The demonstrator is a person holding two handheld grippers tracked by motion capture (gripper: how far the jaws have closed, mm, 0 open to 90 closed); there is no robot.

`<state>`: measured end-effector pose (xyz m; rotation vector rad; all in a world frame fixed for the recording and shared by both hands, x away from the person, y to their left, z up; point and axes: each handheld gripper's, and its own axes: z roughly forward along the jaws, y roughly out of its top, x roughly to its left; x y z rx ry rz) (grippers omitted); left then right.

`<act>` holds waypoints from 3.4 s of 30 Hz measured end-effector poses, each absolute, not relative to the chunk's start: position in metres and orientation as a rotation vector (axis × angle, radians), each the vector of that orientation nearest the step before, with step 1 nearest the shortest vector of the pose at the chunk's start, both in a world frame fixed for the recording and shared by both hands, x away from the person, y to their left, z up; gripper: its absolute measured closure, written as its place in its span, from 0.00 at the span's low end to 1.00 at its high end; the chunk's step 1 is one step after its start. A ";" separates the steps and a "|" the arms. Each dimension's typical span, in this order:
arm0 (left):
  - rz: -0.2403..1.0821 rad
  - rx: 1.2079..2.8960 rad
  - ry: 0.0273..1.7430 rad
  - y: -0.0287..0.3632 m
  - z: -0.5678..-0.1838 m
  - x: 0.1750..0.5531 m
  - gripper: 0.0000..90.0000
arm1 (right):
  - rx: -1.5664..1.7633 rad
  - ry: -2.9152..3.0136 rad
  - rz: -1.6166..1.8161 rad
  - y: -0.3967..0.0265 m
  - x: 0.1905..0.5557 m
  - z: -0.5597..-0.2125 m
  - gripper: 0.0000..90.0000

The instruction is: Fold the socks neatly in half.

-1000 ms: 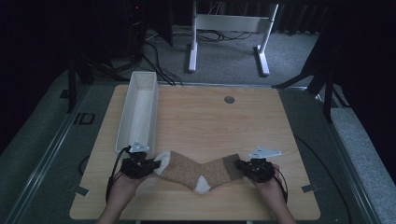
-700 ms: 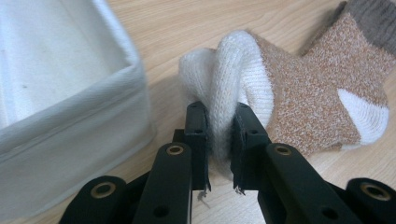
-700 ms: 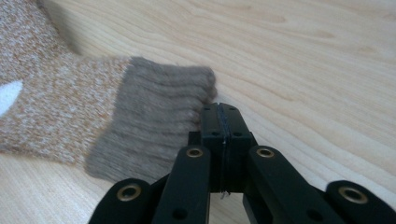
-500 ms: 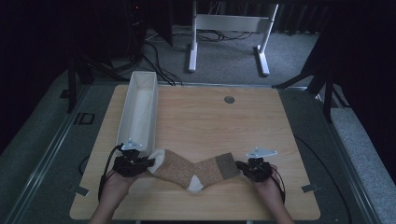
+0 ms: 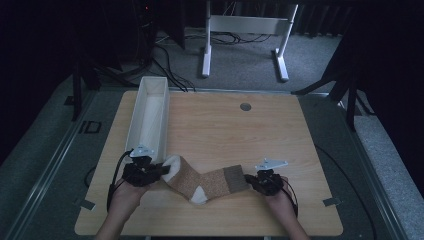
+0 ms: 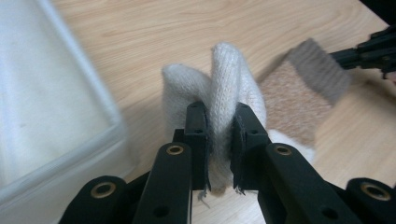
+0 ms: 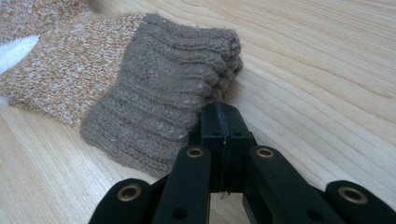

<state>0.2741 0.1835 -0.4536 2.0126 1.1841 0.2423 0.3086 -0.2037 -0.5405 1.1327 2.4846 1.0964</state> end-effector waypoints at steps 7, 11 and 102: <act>0.223 2.011 1.148 0.167 -0.443 0.280 0.88 | 1.125 2.490 1.102 -0.200 0.308 -0.540 1.00; 0.229 2.021 1.125 0.155 -0.435 0.283 0.88 | 1.119 2.497 1.112 -0.199 0.308 -0.539 1.00; 0.143 2.176 0.968 0.079 -0.475 0.304 0.68 | 1.040 2.433 1.309 -0.177 0.313 -0.491 0.74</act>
